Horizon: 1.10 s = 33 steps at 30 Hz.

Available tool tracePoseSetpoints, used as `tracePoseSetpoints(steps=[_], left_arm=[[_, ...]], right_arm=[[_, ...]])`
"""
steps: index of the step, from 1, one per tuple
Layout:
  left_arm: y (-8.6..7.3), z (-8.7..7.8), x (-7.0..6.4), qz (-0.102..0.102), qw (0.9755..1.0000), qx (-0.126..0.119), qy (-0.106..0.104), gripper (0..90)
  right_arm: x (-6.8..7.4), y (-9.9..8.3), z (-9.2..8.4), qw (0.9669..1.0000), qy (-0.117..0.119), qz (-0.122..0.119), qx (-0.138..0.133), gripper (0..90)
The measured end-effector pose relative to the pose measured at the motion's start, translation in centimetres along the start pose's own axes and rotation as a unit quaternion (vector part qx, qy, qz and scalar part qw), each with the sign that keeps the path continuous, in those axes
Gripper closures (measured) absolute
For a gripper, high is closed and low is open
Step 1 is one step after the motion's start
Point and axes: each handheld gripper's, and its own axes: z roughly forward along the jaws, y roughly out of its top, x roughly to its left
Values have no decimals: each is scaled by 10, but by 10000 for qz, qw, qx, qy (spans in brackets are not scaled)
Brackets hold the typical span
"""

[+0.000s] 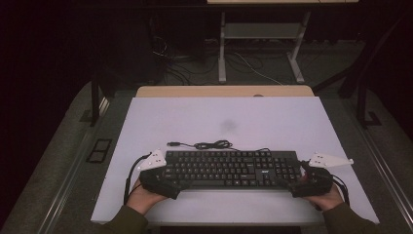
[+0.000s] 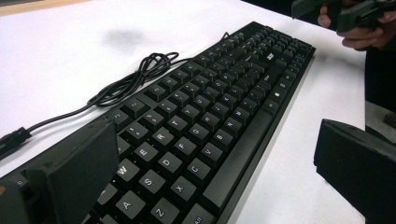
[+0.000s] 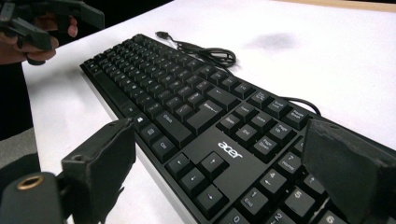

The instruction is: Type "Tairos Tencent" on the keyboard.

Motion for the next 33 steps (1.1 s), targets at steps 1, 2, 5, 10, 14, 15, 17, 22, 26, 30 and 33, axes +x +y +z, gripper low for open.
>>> tracePoseSetpoints(steps=[1, 2, 5, 10, 14, 15, 17, 22, 26, 30, 33], left_arm=[[0, 0, 0, -10, 10000, -11, 1, 0], [0, 1, 0, -21, 10000, -26, -12, 0], [0, 2, 1, -31, 10000, -38, -22, 0], [2, 4, 1, -43, 10000, -56, -22, 0], [2, 5, 0, -10, 10000, -18, -34, 0], [2, 5, 1, -4, 10000, -28, -37, 0], [2, 5, 0, -7, 10000, -29, -35, 0], [1, 4, -1, 13, 10000, -34, -41, 0], [2, 4, -1, 21, 10000, -62, -44, 0], [1, 5, -1, 26, 10000, -27, -38, 0], [2, 5, -2, 66, 10000, -15, -14, 0]], right_arm=[[1, 1, 1, 10000, -7, -17, 4, 96], [2, 1, 1, 10000, 4, -19, 0, 96], [3, 2, 3, 10000, 40, 1, -23, 96], [3, 4, 8, 9999, 88, -49, -28, 96], [5, 7, 13, 9999, 153, -39, -2, 96], [5, 7, 15, 9998, 169, -40, 12, 96], [6, 9, 17, 9998, 207, -49, 31, 96], [9, 14, 23, 9996, 273, -23, 6, 96], [11, 16, 28, 9996, 294, -14, 8, 97], [13, 18, 30, 9995, 317, -53, 41, 100], [14, 19, 35, 9994, 329, 1, 61, 100]])
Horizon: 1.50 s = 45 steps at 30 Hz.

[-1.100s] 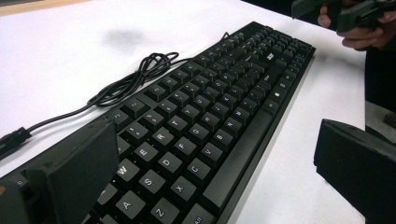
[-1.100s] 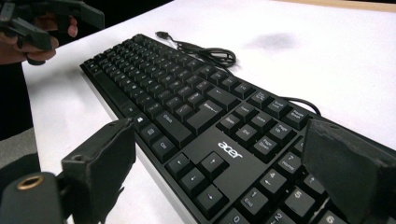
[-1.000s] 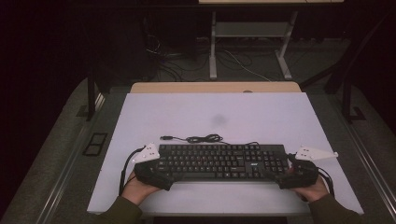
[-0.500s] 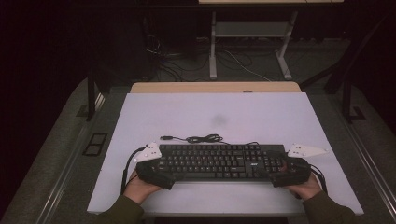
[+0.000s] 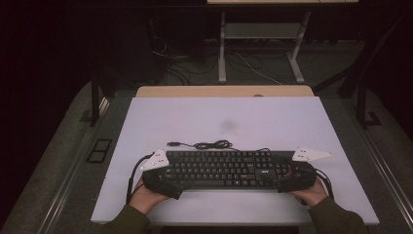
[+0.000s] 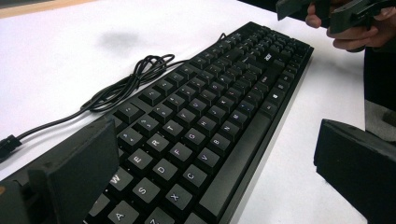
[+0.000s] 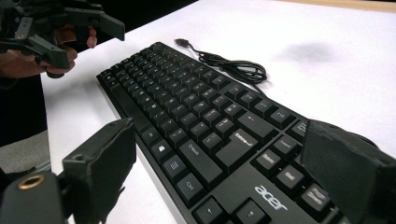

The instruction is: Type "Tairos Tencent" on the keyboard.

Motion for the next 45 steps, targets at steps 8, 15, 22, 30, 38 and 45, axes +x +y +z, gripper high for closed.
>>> tracePoseSetpoints(steps=[8, 15, 22, 30, 38, 45], left_arm=[[0, 1, -1, -28, 10000, -19, -21, 0], [0, 1, -1, -53, 10000, -6, -27, 0], [0, 3, 1, -40, 10000, 5, -44, 0], [-1, 2, -1, -28, 10000, 37, -64, 0], [-1, 2, -1, -26, 10000, 42, -59, 0], [-1, 2, -1, -15, 10000, 49, -59, 0]], right_arm=[[4, 5, 17, 9999, 100, -56, 98, 100], [8, 9, 31, 9997, 132, -135, 166, 99], [11, 13, 44, 9994, 186, -211, 221, 99], [13, 11, 50, 9990, 224, -245, 312, 99], [15, 9, 51, 9979, 299, -352, 462, 189], [15, 8, 50, 9972, 279, -379, 574, 315]])
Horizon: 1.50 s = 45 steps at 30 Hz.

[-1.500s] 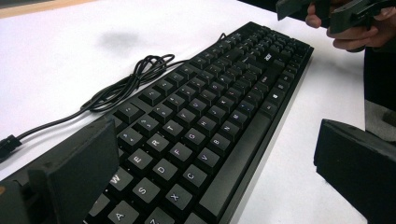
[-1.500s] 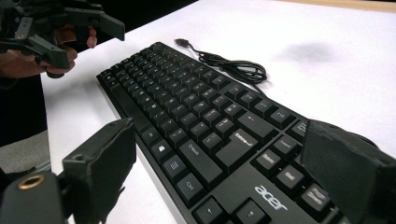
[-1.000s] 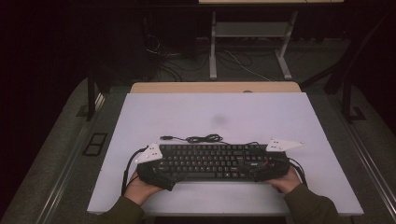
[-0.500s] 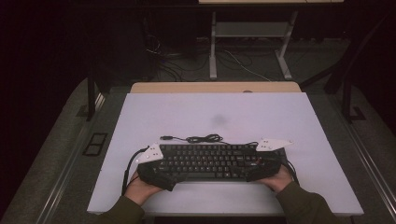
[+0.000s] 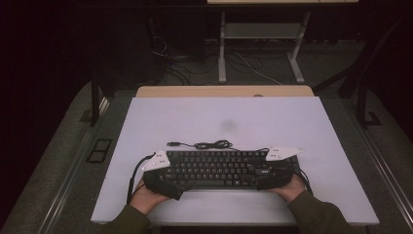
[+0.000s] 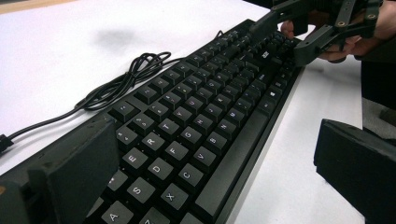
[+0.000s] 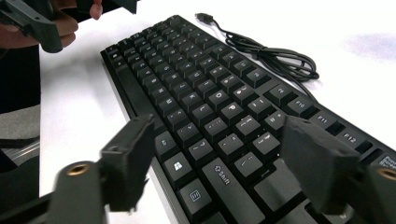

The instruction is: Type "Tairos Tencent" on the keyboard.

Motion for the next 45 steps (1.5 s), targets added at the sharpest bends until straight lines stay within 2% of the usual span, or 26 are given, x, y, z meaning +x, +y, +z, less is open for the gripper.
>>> tracePoseSetpoints(steps=[9, 17, 23, 40, 45], left_arm=[[0, 2, 2, -15, 10000, 0, -11, 0], [1, 2, 0, 13, 10000, 11, 0, 0], [1, 3, 1, 27, 10000, 27, -1, 0], [8, 14, -2, 71, 9999, 71, 22, 0], [11, 18, 2, -35, 10000, 22, 22, 0]], right_arm=[[-1, -2, 2, 9997, 80, -28, 247, 517], [1, -3, 3, 9984, -156, -103, 533, 791], [2, -3, 4, 9976, -214, -202, 629, 878], [-1, -5, 8, 9953, -380, -250, 857, 892], [-1, -5, 8, 9953, -376, -234, 867, 892]])
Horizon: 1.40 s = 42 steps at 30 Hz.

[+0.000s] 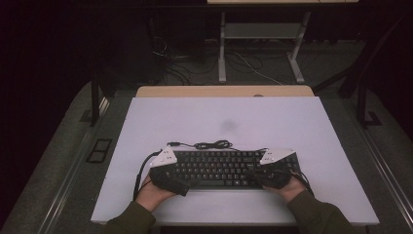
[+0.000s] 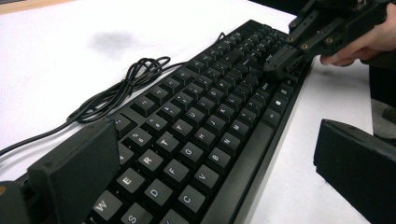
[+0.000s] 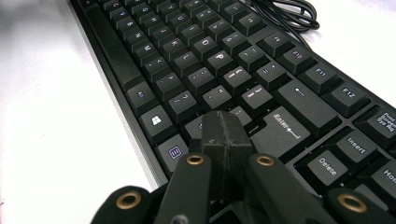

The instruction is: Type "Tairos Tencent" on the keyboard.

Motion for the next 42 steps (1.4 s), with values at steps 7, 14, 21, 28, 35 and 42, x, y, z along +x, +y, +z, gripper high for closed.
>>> tracePoseSetpoints(steps=[7, 14, 21, 28, 35, 42], left_arm=[[6, 5, 3, 25, 10000, 55, 47, 0], [17, 14, 8, 81, 9999, 105, 47, 26], [27, 25, 10, 100, 9998, 98, 103, 107], [26, 36, 11, 124, 9995, 136, 253, 218], [20, 43, 10, 129, 9983, 483, 296, 392], [17, 45, 11, 84, 9960, 749, 485, 595]], right_arm=[[-1, 0, 0, 10000, 19, 9, -13, 892], [-1, -1, 0, 10000, 34, -4, -15, 892], [-1, -1, 0, 10000, 51, 14, -17, 892], [-1, -1, 0, 10000, 71, 26, -17, 892], [-2, -1, 0, 10000, 84, 36, -25, 892], [-2, -1, 0, 9999, 88, 37, -31, 892]])
